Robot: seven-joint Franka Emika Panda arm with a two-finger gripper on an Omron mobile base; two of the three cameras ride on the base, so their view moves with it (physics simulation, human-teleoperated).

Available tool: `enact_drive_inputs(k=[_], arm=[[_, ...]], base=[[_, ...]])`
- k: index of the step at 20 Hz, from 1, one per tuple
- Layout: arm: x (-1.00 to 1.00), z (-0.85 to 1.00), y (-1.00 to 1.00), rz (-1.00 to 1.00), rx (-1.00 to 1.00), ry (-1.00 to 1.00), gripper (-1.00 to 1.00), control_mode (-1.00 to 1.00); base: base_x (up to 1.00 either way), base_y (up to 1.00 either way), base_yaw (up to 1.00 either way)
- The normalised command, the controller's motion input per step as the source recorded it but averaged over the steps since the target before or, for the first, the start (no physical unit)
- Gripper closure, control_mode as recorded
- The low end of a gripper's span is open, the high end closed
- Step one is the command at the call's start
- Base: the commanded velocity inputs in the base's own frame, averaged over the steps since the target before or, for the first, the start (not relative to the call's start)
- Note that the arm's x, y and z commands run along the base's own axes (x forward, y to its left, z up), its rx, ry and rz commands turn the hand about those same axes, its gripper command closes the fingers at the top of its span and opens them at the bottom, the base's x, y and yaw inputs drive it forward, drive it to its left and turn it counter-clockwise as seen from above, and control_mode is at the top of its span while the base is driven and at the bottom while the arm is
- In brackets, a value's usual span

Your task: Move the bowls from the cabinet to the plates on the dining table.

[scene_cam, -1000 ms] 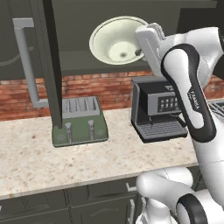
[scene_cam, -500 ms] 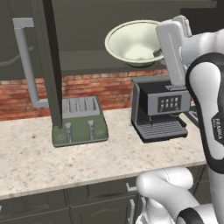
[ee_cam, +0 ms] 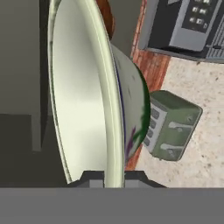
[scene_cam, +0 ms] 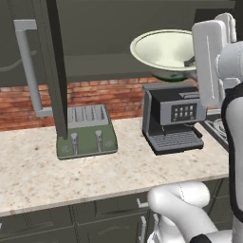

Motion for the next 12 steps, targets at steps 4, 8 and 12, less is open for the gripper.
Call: enact_drive_inputs(k=[4,8,12], arm=[[-0.7,0.07,-0.01,-0.18,0.13,0.02,1.0,-1.0],[-0.58,0.04,-0.01,-0.15,0.09,0.0,1.0,-1.0],[-0.53,0.03,0.0,-0.12,0.07,0.0,1.0,-1.0]], base=[[0.0,0.0,0.0],[0.0,0.0,0.0],[0.0,0.0,0.0]])
